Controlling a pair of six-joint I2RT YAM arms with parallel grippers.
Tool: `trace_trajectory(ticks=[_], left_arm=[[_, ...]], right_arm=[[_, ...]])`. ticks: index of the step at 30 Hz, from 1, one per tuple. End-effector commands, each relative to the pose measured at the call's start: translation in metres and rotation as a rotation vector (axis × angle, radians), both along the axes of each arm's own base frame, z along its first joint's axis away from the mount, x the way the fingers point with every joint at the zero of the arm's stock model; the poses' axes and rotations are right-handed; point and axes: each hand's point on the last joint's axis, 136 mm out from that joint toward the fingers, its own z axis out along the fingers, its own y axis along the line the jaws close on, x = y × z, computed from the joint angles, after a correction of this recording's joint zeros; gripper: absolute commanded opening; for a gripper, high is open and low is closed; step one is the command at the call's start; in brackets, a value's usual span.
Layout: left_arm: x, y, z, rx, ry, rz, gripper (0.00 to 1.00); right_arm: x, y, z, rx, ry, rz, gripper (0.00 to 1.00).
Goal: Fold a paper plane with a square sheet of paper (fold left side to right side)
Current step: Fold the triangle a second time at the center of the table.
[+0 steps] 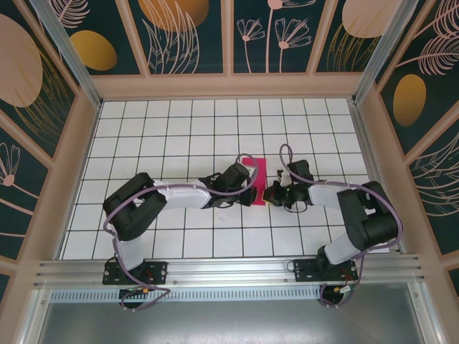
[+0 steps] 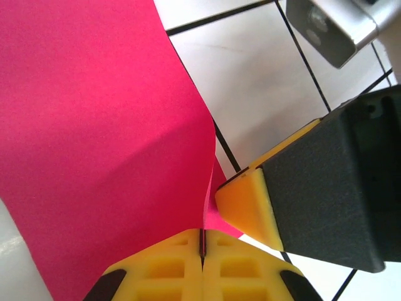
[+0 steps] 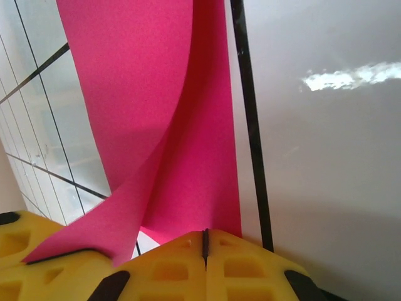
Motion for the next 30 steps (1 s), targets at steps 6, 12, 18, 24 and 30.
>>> trace_trajectory(ticks=[6,12,18,24,30], left_arm=[[0.009,0.006,0.018,-0.086,0.018,0.031,0.02],[0.013,0.019,0.009,-0.029,0.023,0.024,0.02],[0.018,0.031,0.003,0.019,0.009,0.039,0.01],[0.029,0.039,0.001,0.035,-0.007,0.060,0.01],[0.039,0.043,-0.003,0.056,-0.020,0.070,0.01]], right_arm=[[-0.001,-0.011,-0.018,-0.108,0.045,-0.005,0.04],[-0.004,-0.015,-0.025,-0.145,0.063,0.004,0.04],[-0.006,-0.014,-0.026,-0.146,0.064,0.014,0.03],[-0.008,-0.015,-0.029,-0.161,0.073,0.015,0.03],[-0.009,-0.014,-0.030,-0.167,0.076,0.021,0.04]])
